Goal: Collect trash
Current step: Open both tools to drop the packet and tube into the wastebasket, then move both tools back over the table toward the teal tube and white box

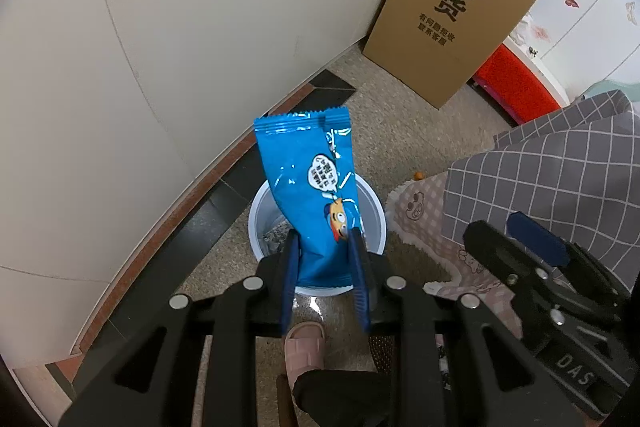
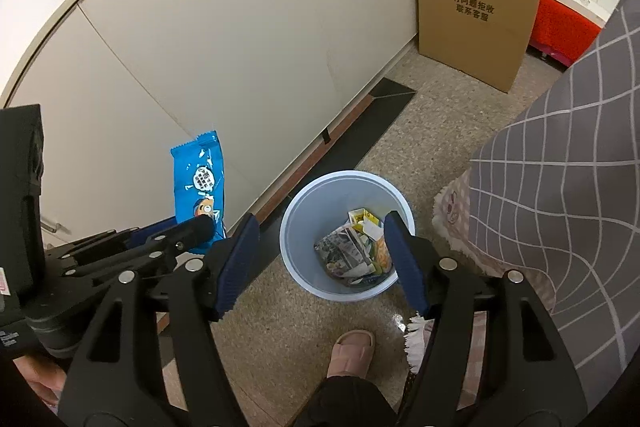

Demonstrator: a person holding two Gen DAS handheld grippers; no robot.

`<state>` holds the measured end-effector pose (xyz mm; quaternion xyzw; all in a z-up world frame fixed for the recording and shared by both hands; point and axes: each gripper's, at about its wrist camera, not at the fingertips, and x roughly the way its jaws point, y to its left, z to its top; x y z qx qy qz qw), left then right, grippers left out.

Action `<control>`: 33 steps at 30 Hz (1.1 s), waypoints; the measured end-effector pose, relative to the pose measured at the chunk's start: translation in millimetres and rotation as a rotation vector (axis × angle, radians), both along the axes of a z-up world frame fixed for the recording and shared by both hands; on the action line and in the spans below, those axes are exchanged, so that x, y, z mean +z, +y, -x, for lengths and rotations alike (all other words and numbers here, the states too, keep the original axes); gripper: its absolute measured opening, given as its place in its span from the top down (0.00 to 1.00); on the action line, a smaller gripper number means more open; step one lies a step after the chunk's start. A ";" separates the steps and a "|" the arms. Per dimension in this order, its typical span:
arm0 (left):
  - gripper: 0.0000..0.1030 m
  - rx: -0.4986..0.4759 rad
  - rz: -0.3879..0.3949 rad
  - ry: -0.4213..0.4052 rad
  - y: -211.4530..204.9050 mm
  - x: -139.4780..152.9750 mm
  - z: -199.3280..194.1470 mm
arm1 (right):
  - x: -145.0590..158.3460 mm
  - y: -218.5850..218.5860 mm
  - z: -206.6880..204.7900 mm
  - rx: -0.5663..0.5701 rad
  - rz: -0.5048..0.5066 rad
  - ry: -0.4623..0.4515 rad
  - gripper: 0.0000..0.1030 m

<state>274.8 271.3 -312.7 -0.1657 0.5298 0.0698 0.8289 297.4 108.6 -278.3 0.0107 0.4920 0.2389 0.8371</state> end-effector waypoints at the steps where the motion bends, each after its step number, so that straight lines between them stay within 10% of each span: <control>1: 0.77 -0.008 -0.008 0.000 -3.0 0.3 -2.1 | 1.4 -2.7 0.0 -0.009 -0.003 -0.006 0.36; 8: 0.75 -0.033 -0.032 -0.028 -10.7 10.9 -15.9 | 11.9 -20.1 -2.0 -0.072 -0.047 -0.043 0.36; 12: 0.29 -0.005 -0.072 -0.062 -12.4 19.7 -17.4 | 17.3 -27.0 -1.4 -0.089 -0.060 -0.057 0.35; 24: 0.28 0.037 -0.073 -0.084 -7.5 39.4 6.0 | 37.0 -32.9 9.9 -0.079 -0.093 -0.064 0.35; 33: 0.26 0.067 -0.119 -0.226 -12.6 107.4 43.2 | 96.2 -39.2 36.1 -0.019 -0.210 -0.121 0.35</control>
